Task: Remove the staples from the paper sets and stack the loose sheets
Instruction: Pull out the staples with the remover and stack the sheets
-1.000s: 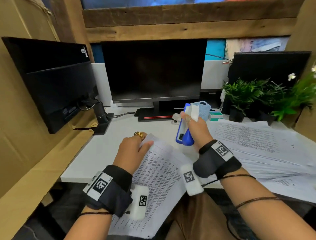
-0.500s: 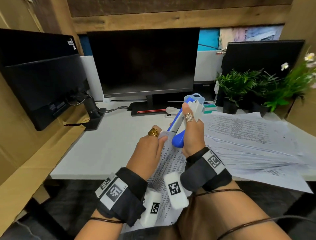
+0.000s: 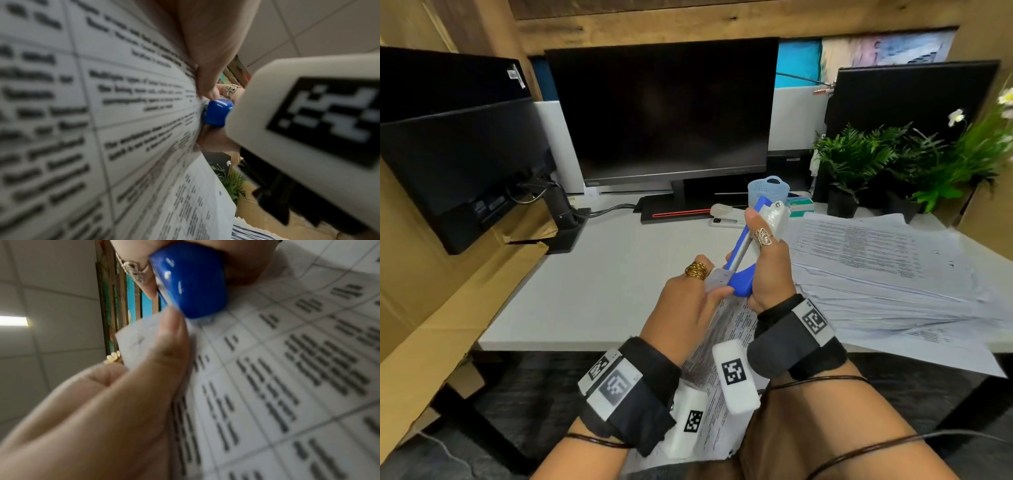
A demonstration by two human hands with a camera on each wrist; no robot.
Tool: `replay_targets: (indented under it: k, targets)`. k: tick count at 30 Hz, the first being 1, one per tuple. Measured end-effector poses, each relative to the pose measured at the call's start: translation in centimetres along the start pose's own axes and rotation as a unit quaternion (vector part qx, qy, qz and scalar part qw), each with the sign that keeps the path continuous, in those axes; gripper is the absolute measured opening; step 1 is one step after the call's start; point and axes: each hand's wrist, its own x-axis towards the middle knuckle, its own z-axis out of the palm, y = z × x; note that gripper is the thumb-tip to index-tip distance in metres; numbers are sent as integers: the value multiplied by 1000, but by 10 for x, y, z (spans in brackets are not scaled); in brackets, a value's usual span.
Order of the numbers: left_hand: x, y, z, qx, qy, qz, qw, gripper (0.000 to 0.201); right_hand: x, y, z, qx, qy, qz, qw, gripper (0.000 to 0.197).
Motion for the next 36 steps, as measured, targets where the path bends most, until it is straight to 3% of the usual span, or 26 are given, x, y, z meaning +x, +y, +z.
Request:
replay_targets:
  k: [3, 5, 7, 11, 15, 17, 22, 23, 27, 28, 30, 31, 32, 34, 35, 36]
  targets:
    - [2, -7, -2, 4, 6, -42, 999, 31, 7, 0, -11, 50, -22, 63, 997, 23]
    - [4, -6, -2, 2, 10, -48, 999, 39, 9, -2, -16, 90, -12, 84, 992, 21]
    - [4, -3, -1, 0, 15, -32, 999, 39, 10, -2, -18, 106, 1, 77, 991, 22]
    - [3, -1, 4, -22, 25, -5, 999, 19, 12, 2, -17, 94, 14, 53, 994, 18]
    - [4, -7, 8, -14, 9, -19, 1000, 21, 10, 6, -13, 39, 22, 16, 999, 27]
    - [3, -9, 10, -14, 3, -18, 1000, 27, 9, 8, -9, 10, 35, -2, 999, 25]
    - [-3, -13, 11, -17, -9, -20, 1000, 65, 6, 10, -7, 0, 29, 11, 1000, 20]
    - [-4, -15, 11, -19, -6, -24, 1000, 62, 7, 13, -6, -4, 29, 16, 999, 18]
    - [-1, -25, 3, -13, 13, -51, 999, 21, 20, 13, 0, -29, -7, 31, 999, 30]
    - [-1, -29, 1, -9, 18, -59, 998, 16, 30, 14, -1, -47, -11, 46, 998, 37]
    - [-2, -38, -5, -12, 28, -79, 996, 13, 57, 20, -9, -80, -10, 87, 993, 70]
    - [-3, -42, -8, -8, 31, -91, 995, 15, 67, 23, -15, -118, -3, 108, 987, 80]
    - [-4, -45, -11, -3, 36, -100, 994, 17, 76, 27, -21, -182, -1, 122, 976, 78]
    - [-6, -49, -16, -22, 36, -119, 992, 8, 79, 27, -28, -351, -18, 137, 926, 46]
    - [-6, -50, -18, -35, 34, -126, 991, 12, 80, 28, -30, -425, -32, 139, 894, 29]
    - [-7, -50, -19, -41, 31, -127, 991, 21, 83, 31, -32, -486, -46, 133, 862, 23]
